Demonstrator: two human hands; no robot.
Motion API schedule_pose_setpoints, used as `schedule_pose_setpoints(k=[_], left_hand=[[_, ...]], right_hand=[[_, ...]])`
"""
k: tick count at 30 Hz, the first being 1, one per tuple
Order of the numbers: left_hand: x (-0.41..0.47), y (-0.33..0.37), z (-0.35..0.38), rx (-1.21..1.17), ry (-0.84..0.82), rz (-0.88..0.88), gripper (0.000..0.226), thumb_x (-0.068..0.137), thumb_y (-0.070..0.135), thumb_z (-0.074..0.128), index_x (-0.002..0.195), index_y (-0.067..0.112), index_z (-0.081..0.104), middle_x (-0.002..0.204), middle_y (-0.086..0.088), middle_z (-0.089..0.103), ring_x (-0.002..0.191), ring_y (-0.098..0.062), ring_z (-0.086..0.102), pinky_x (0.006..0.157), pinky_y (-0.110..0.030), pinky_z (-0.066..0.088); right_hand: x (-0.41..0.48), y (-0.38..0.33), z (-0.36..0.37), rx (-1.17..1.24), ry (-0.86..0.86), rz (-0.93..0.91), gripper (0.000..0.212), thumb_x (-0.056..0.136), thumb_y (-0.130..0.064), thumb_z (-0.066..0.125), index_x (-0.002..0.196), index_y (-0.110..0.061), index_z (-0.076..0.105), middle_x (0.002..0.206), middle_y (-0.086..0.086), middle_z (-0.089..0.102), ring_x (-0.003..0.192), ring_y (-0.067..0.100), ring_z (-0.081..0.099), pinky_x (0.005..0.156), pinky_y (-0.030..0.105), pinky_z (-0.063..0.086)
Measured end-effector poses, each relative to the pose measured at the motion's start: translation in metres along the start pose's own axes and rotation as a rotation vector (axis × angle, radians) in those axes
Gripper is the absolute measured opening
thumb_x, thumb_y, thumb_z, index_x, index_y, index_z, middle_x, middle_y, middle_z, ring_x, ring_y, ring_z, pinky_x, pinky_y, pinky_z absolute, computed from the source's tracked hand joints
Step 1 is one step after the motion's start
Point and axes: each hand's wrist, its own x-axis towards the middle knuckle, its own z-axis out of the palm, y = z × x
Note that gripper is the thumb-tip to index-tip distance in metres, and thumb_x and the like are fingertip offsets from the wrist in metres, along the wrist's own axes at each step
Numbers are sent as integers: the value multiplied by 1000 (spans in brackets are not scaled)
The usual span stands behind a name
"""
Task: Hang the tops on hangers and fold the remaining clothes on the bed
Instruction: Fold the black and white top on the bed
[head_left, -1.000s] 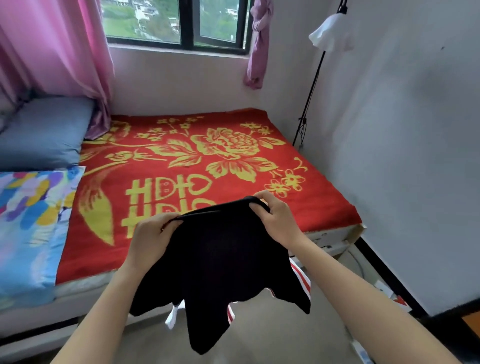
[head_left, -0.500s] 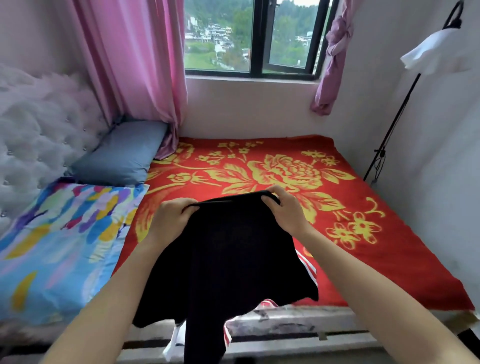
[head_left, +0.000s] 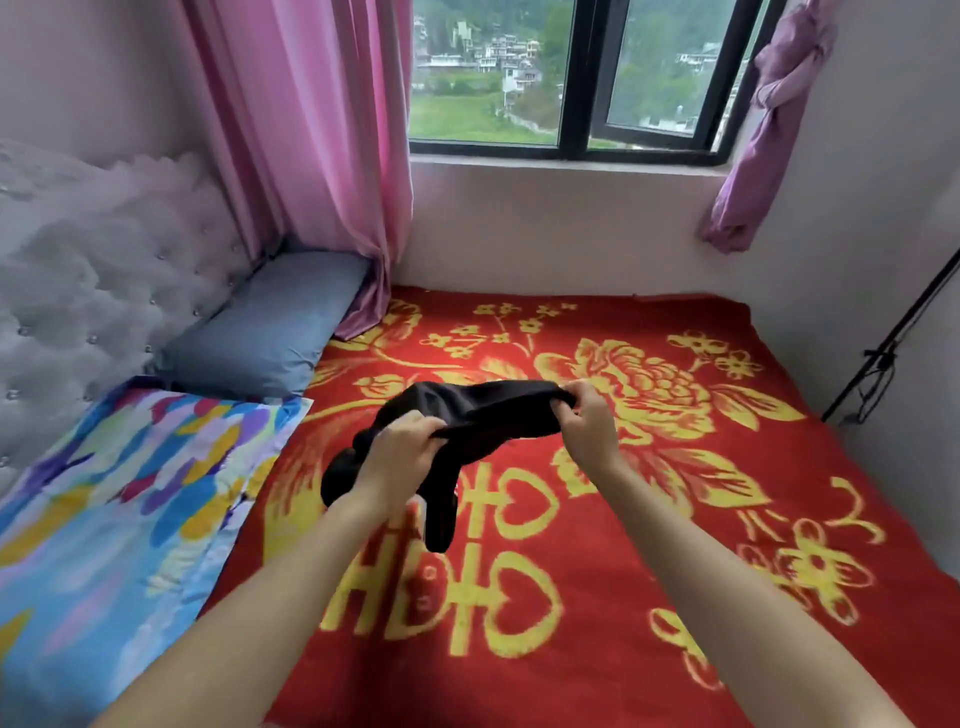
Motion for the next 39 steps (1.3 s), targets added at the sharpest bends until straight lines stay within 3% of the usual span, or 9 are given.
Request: schedule_pose_setpoints(k=[3, 6, 10, 17, 20, 22, 26, 30, 39], left_hand=[[-30, -9, 66, 1, -345, -144, 24, 88, 15, 52, 100, 4, 69, 95, -15, 65, 94, -31, 62, 80, -34, 45], [-50, -11, 101, 45, -505, -221, 25, 90, 17, 46, 98, 15, 69, 98, -4, 69, 95, -25, 62, 74, -30, 45], [-42, -13, 107, 106, -506, -237, 23, 94, 23, 48, 109, 23, 65, 105, 2, 68, 101, -20, 60, 72, -27, 41], [-29, -39, 95, 138, -488, -278, 28, 95, 24, 45, 118, 23, 61, 112, 4, 66, 100, -19, 60, 62, -26, 34], [-37, -57, 94, 156, -531, -314, 29, 94, 25, 44, 119, 26, 60, 110, 6, 65, 99, -16, 59, 65, -26, 38], [-44, -71, 93, 138, -558, -353, 30, 95, 24, 44, 121, 26, 58, 110, 6, 64, 95, -15, 60, 68, -28, 42], [-53, -107, 89, 125, -599, -419, 31, 94, 24, 42, 122, 24, 57, 108, 6, 63, 74, -14, 53, 59, -28, 40], [-48, -143, 84, 105, -625, -457, 32, 96, 24, 42, 125, 22, 55, 115, 3, 62, 68, -13, 51, 50, -24, 35], [-38, -193, 109, 41, -705, -529, 32, 96, 24, 41, 126, 22, 52, 122, 1, 58, 84, -17, 58, 69, -29, 47]], right_hand=[[-12, 69, 10, -211, -79, 191, 13, 83, -7, 57, 95, -8, 63, 105, 13, 63, 104, 32, 54, 84, 38, 43], [-36, 119, 7, -482, -246, 382, 23, 88, -17, 53, 110, -11, 58, 121, 12, 53, 118, 32, 46, 92, 38, 39], [-58, 151, -10, -564, -298, 552, 26, 90, -15, 44, 115, -12, 52, 125, 14, 47, 118, 32, 43, 95, 37, 38], [-52, 148, -4, -564, -329, 533, 28, 89, -12, 40, 115, -11, 51, 124, 13, 46, 116, 29, 42, 92, 36, 40], [-53, 146, 12, -571, -389, 535, 29, 90, -12, 39, 117, -11, 49, 126, 12, 44, 116, 28, 41, 84, 32, 40], [-57, 148, 23, -584, -431, 554, 29, 91, -13, 40, 118, -11, 49, 129, 12, 42, 118, 28, 41, 84, 32, 40], [-60, 148, 45, -590, -475, 614, 35, 89, -14, 42, 123, -13, 49, 131, 11, 43, 119, 26, 44, 90, 33, 42], [-56, 148, 66, -615, -491, 650, 39, 91, -19, 44, 129, -14, 47, 134, 10, 43, 121, 26, 44, 92, 33, 43], [-76, 158, 122, -637, -536, 735, 39, 89, -23, 50, 127, -13, 49, 130, 9, 49, 120, 25, 46, 92, 29, 41]])
